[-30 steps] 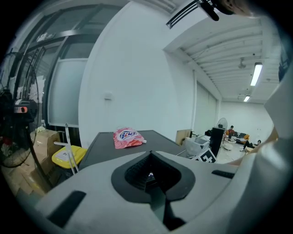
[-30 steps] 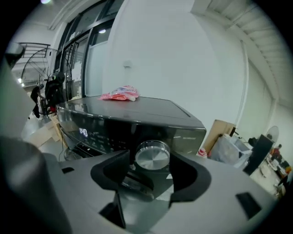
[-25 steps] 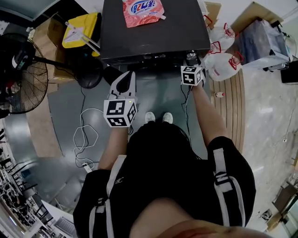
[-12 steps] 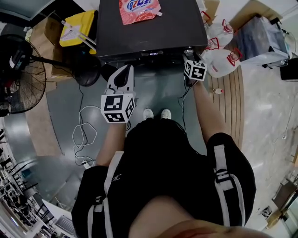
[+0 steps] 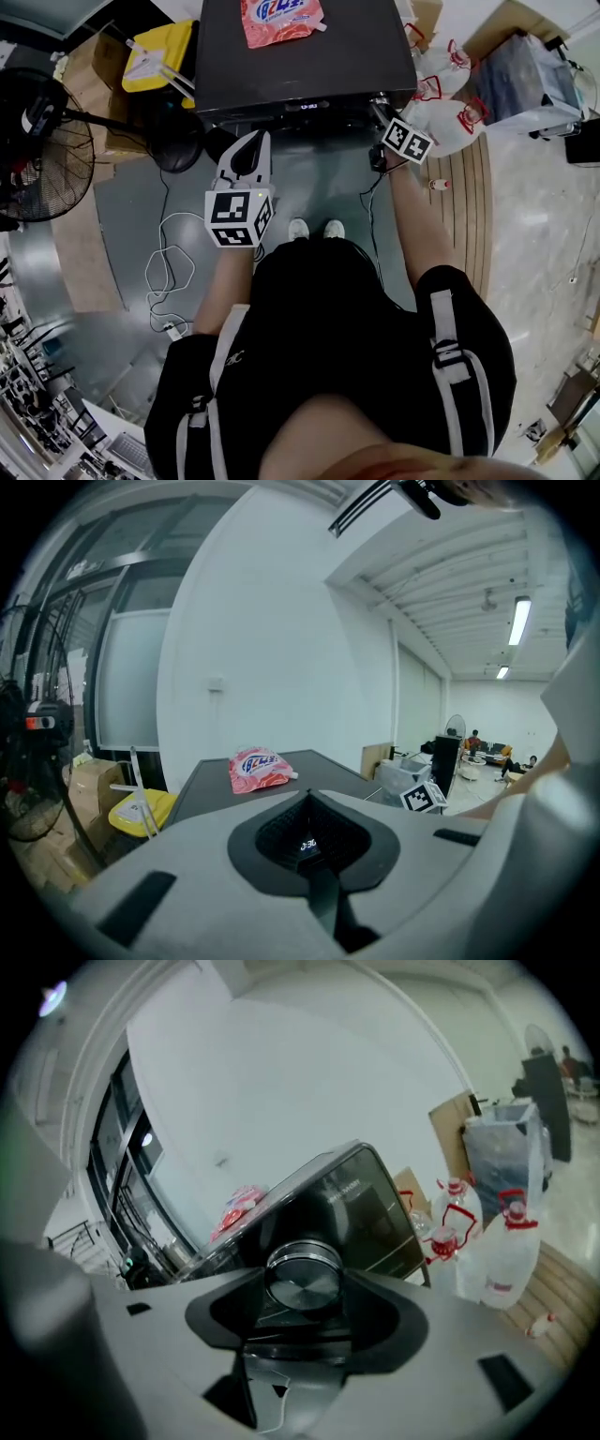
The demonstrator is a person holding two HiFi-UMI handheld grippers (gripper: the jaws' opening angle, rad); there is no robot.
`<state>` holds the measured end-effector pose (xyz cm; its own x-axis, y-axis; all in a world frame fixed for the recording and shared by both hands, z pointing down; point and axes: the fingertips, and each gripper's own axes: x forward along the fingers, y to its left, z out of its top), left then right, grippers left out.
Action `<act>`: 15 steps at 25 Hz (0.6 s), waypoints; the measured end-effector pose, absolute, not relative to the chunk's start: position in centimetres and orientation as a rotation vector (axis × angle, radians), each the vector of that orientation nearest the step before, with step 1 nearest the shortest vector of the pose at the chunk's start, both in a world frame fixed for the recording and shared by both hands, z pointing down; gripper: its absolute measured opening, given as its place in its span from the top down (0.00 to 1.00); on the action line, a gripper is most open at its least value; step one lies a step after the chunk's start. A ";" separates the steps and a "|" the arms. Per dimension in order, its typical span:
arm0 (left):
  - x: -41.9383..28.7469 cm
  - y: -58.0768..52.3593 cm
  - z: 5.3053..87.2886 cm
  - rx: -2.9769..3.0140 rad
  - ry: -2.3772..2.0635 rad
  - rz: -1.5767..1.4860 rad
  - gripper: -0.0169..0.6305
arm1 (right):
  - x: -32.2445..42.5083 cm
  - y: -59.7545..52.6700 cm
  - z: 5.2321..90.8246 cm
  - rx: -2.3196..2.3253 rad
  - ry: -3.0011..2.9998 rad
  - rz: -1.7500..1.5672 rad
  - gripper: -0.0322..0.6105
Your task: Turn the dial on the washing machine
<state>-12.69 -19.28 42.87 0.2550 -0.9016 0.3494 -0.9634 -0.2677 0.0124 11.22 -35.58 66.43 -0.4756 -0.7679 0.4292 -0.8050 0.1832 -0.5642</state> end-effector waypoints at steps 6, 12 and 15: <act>-12.8 -18.5 42.7 2.294 -1.763 0.402 0.98 | 11.5 -35.5 66.7 1.613 -2.443 1.623 0.58; -13.1 -17.7 42.5 2.281 -1.786 0.404 0.98 | 11.6 -35.5 67.1 1.629 -2.437 1.932 0.58; -13.2 -16.9 42.3 2.281 -1.789 0.402 0.98 | 11.9 -35.2 67.4 1.640 -2.402 2.226 0.58</act>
<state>-13.16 -16.94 42.27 0.2238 -0.9127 0.3419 -0.9713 -0.2380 0.0006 11.88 -35.21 67.42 -0.4932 -0.8507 0.1820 -0.2462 -0.0641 -0.9671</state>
